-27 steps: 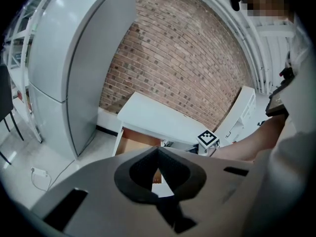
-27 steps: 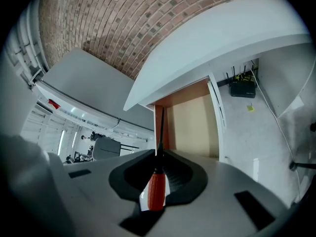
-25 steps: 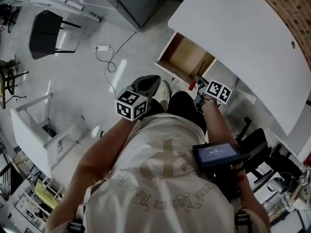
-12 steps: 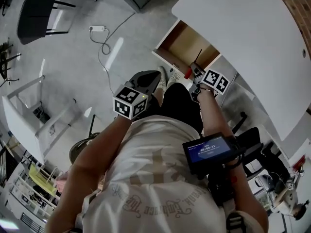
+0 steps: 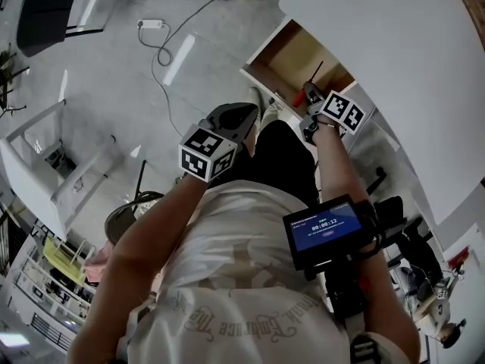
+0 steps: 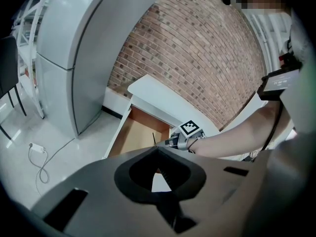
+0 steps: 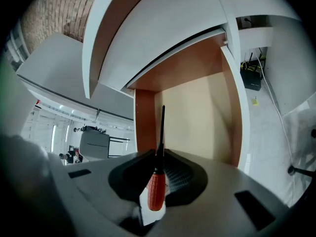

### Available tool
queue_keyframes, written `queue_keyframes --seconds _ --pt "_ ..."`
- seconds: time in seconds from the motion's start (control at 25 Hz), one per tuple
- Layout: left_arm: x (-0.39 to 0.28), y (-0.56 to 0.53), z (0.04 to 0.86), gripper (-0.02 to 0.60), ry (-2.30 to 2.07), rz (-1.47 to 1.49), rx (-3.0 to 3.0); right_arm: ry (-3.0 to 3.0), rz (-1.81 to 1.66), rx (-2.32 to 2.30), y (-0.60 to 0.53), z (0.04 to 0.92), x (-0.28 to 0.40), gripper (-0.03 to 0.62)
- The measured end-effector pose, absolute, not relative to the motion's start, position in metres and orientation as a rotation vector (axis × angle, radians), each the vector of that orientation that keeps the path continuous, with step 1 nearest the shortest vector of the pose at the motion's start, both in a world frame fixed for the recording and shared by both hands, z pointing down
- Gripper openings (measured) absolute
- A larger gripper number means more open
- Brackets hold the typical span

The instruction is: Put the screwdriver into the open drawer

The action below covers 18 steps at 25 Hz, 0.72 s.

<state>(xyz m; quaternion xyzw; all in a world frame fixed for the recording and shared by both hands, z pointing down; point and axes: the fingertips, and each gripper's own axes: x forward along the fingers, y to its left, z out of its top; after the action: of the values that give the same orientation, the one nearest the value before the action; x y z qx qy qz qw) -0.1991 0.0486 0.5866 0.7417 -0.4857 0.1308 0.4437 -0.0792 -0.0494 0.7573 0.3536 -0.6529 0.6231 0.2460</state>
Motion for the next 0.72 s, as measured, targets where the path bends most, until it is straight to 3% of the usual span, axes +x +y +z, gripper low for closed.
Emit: queue_keyframes --seconds 0.72 --pt "-0.200 0.058 0.634 0.020 -1.184 0.327 1.779 -1.705 1.679 1.040 -0.070 0.825 -0.086 0.067"
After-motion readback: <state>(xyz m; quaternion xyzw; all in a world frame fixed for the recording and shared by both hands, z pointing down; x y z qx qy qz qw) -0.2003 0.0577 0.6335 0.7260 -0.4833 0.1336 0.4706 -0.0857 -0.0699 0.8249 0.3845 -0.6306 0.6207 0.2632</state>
